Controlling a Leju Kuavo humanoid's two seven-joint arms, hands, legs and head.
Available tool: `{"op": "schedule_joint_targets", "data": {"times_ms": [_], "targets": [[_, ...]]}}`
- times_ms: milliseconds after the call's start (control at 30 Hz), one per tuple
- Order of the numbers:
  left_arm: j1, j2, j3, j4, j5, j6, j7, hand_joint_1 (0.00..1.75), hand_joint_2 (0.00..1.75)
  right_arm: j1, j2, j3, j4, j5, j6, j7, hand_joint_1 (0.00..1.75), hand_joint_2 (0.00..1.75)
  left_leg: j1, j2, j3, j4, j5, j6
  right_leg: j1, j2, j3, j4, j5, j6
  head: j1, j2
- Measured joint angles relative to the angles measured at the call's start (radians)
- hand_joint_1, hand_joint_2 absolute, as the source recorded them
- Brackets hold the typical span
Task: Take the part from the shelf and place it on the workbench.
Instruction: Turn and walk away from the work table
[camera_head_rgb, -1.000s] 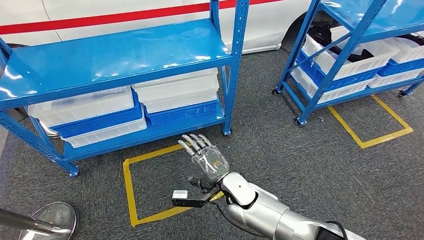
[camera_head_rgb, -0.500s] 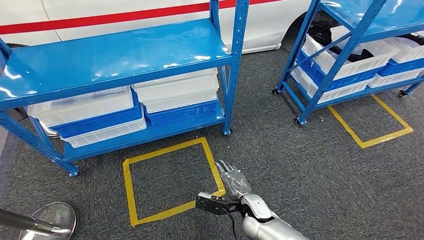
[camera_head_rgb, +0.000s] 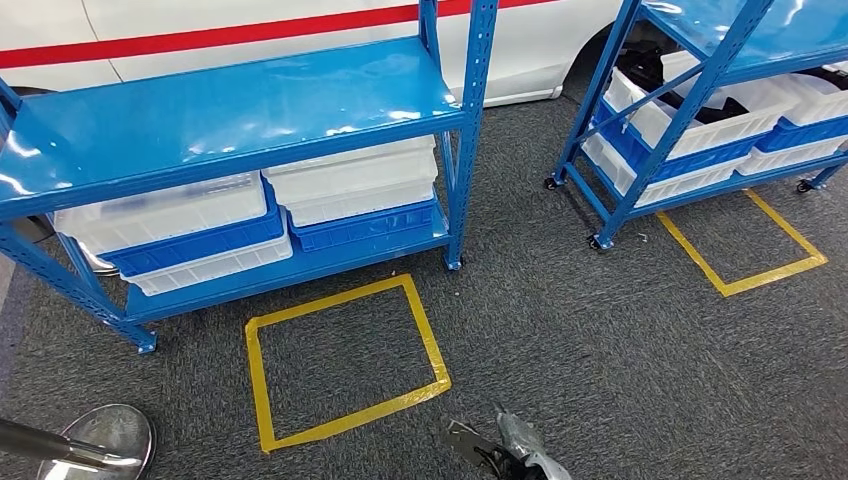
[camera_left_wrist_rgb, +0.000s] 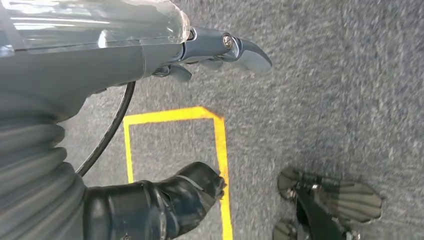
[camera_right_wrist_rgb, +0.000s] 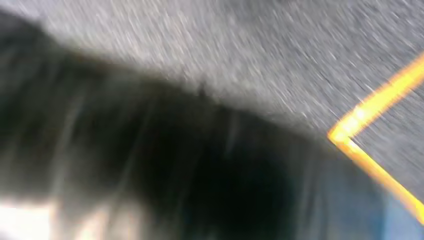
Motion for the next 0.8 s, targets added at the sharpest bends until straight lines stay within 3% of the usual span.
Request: {"op": "schedule_joint_targets", "data": {"times_ms": [267, 400, 600, 800], "targets": [[0.032, 0.031, -0.109, -0.025, 0.150, -0.065, 0.049, 0.00, 0.00, 0.095, 0.020, -0.116, 0.097, -0.160, 0.043, -0.001, 0.00, 1.75, 0.000, 0.000, 0.001, 0.000, -0.003, 0.000, 0.000, 0.000, 0.001, 0.000, -0.003, -0.002, 0.000, 0.000], [0.048, 0.046, -0.161, -0.036, 0.221, -0.096, 0.073, 0.00, 0.00, 0.137, 0.030, -0.169, 0.144, -0.237, 0.064, -0.001, 0.00, 0.00, 0.000, 0.000, 0.002, 0.000, -0.005, -0.001, 0.000, 0.000, 0.002, 0.000, -0.005, -0.002, 0.000, 0.000], [0.063, 0.063, -0.218, -0.047, 0.319, -0.137, 0.105, 0.00, 0.00, 0.182, 0.041, -0.225, 0.194, -0.340, 0.091, -0.002, 0.00, 0.00, 0.000, 0.000, 0.004, 0.000, -0.006, -0.002, 0.001, 0.000, 0.003, 0.000, -0.007, -0.003, 0.000, 0.000], [0.068, 0.070, -0.246, -0.051, 0.341, -0.146, 0.111, 0.00, 0.00, 0.196, 0.048, -0.257, 0.219, -0.364, 0.096, -0.002, 0.00, 0.00, 0.000, 0.000, 0.005, 0.000, -0.007, -0.001, 0.001, 0.000, 0.004, 0.000, -0.007, -0.003, 0.000, 0.000]]}}
